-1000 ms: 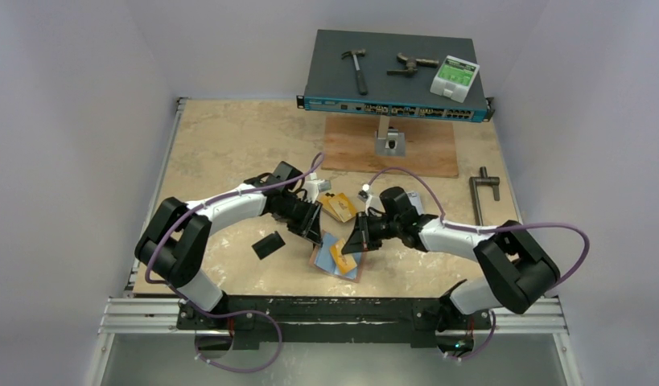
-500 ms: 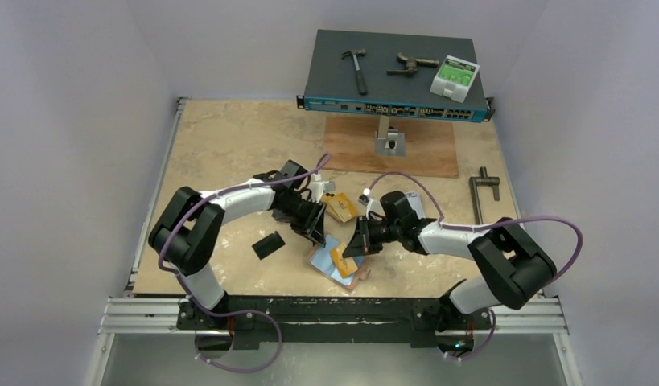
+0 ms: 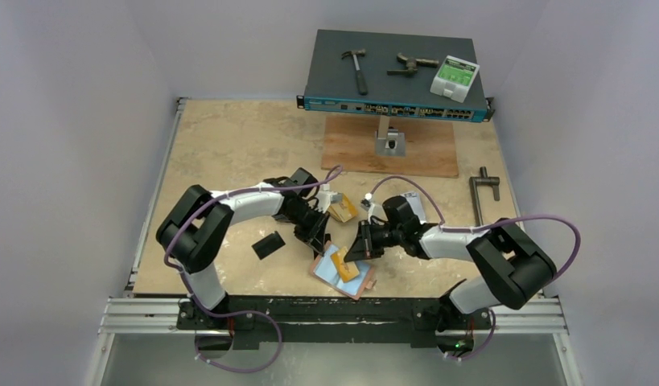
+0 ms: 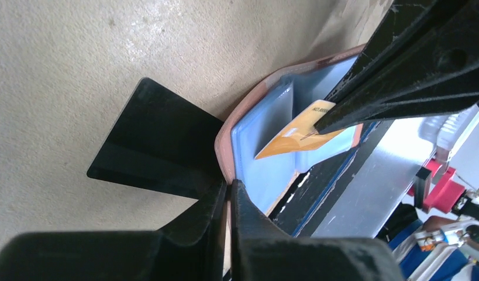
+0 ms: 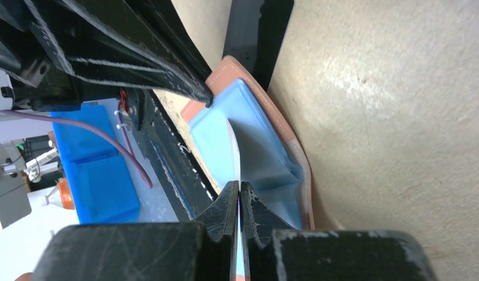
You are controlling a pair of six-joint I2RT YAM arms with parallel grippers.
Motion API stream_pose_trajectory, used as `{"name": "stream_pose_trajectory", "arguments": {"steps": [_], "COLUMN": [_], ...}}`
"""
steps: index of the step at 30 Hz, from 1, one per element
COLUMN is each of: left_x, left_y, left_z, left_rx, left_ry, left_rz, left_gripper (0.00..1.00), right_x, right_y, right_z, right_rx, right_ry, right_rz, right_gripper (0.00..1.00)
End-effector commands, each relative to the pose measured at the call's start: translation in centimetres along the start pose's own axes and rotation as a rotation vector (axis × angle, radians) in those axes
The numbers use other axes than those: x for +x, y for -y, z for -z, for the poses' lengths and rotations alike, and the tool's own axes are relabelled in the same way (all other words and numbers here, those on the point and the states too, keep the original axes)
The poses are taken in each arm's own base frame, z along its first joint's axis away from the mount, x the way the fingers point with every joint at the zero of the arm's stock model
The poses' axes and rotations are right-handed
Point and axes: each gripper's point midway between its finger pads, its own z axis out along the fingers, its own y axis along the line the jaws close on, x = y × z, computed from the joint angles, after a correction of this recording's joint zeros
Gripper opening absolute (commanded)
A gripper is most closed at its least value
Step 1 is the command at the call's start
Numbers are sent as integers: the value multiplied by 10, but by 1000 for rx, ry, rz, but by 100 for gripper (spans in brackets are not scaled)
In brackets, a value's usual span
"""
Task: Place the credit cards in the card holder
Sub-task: Pick up the card holder from the center of the board.
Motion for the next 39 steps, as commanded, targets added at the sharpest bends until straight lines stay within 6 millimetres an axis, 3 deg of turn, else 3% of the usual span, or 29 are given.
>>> {"name": "stream_pose_trajectory", "arguments": {"steps": [1,11,19,25,29,30,39], "left_x": [-9,-20,-24,-22,-21,-21,-13], "left_y": [6,12,28,36,37,39,44], "left_z": [-2,15,25,22,20,20,24], "left_rx": [40,56,103,129,150,158,231], "left_ry": [15,56,58,43,29,26,21], "left_rz": [-32,-20,-18,-30,-27,-31,-41], "left_gripper": [0,0,1,22,51,54,57], "right_x": [6,16,40,29,24,24,15], "right_y": [2,1,32,27,21,21,13], "right_z": [4,30,23,17,18,18,18], "right_rx": [1,79,159,133,122,122,108], "right_ry": [13,53,-18,-14,2,3,21], "right_rz": [11,16,-54,-35,-25,-25,-16], "right_gripper": [0,0,0,0,0,0,0]}}
